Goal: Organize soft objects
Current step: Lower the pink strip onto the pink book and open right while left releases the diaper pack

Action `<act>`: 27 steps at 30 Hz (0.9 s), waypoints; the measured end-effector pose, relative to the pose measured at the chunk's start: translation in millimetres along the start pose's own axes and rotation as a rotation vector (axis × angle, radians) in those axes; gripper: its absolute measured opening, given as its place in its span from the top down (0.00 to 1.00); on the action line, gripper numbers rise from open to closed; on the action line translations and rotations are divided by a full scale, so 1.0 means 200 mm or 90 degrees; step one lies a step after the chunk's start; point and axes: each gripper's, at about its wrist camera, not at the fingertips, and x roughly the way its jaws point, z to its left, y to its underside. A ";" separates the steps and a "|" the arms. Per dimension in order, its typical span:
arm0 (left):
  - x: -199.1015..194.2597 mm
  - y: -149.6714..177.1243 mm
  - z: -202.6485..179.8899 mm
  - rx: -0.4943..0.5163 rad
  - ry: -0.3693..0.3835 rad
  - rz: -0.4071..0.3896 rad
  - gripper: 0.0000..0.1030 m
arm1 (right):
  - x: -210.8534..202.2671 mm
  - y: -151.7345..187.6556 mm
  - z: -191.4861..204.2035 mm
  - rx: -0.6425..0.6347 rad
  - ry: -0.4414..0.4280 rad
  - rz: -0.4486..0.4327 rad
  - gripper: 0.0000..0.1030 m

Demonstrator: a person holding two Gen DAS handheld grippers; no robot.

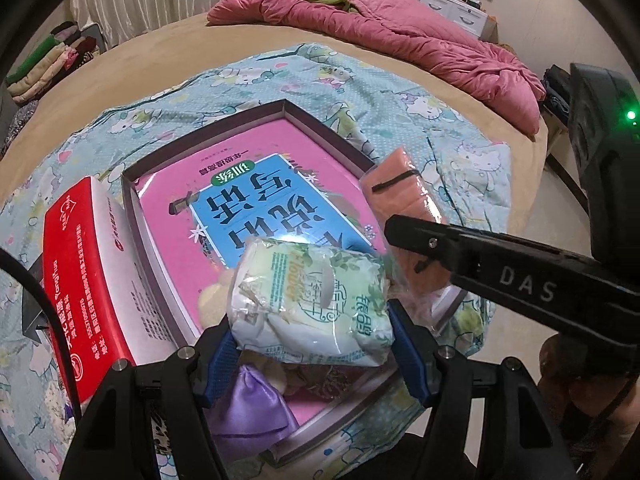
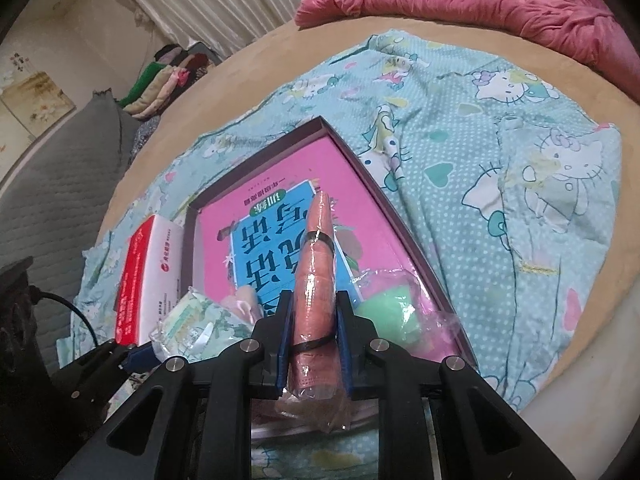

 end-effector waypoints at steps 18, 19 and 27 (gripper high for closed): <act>0.04 -0.05 -0.01 0.013 -0.011 0.011 0.33 | -0.03 -0.02 -0.06 0.031 0.013 -0.033 0.59; 0.05 -0.06 -0.02 0.016 -0.010 0.013 0.33 | -0.04 -0.02 -0.07 0.035 0.012 -0.036 0.58; 0.06 -0.08 -0.05 0.025 -0.004 0.017 0.31 | -0.14 -0.02 -0.14 0.068 0.011 -0.057 0.52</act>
